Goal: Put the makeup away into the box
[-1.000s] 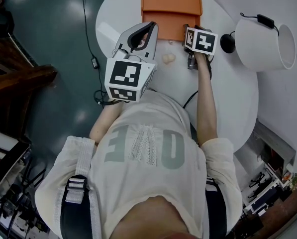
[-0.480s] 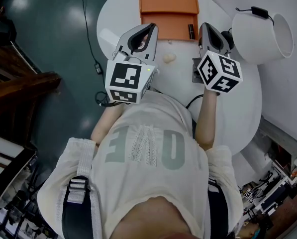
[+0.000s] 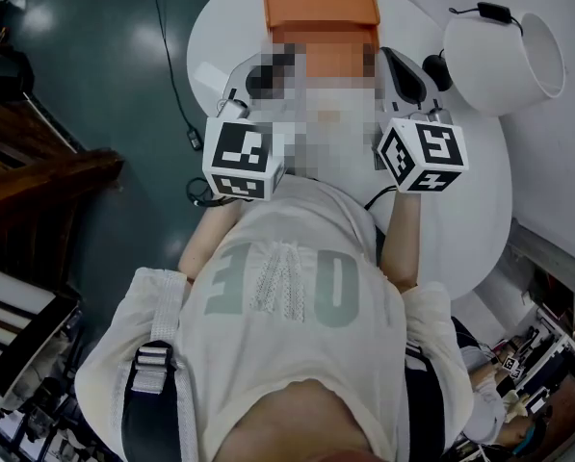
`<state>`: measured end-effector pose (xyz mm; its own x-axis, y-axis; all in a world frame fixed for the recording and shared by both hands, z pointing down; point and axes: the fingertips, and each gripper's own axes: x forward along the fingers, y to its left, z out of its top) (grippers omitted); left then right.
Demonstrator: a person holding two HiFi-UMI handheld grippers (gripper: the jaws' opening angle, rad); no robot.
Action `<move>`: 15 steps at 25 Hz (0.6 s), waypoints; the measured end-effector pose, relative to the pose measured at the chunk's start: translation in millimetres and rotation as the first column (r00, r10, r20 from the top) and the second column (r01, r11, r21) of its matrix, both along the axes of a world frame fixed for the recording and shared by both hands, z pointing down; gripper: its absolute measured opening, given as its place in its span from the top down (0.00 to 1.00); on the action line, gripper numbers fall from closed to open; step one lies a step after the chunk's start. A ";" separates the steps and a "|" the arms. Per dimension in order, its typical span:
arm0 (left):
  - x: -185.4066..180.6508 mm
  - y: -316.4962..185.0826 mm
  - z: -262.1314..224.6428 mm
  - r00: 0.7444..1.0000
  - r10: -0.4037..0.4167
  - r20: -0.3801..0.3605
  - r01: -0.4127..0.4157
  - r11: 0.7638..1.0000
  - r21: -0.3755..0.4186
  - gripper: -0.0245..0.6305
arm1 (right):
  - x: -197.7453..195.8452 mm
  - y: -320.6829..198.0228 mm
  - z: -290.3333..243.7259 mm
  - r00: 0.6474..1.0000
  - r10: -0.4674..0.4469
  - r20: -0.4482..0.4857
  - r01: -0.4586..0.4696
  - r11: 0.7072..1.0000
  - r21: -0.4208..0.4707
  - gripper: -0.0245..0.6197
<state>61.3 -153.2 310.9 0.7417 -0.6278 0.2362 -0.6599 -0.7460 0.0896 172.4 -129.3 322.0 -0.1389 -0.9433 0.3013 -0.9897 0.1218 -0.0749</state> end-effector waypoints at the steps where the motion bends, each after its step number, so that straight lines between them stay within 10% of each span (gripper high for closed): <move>1: -1.7 -0.8 0.1 1.000 -0.004 0.000 0.004 1.000 -0.001 0.95 | -12.4 0.3 4.8 0.994 -0.087 -0.065 0.086 0.996 -0.018 0.95; 3: -6.3 -1.5 2.6 1.000 -0.016 0.003 0.016 1.000 -0.008 0.95 | -42.1 8.4 22.3 0.926 -0.298 -0.232 0.283 0.954 -0.098 0.95; 7: -17.8 -1.0 9.0 0.999 -0.045 0.012 0.046 0.998 -0.031 0.95 | -77.8 38.4 80.9 0.664 -0.628 -0.405 0.502 0.777 -0.380 0.68; 13: -27.3 2.5 17.8 0.997 -0.065 0.037 0.067 0.997 -0.044 0.95 | -68.2 64.3 183.4 0.200 -0.858 -0.473 0.455 0.509 -0.731 0.68; 15: -28.0 6.3 21.0 0.997 -0.071 0.041 0.073 0.996 -0.052 0.95 | -64.6 72.2 208.6 0.101 -0.898 -0.428 0.437 0.426 -0.792 0.68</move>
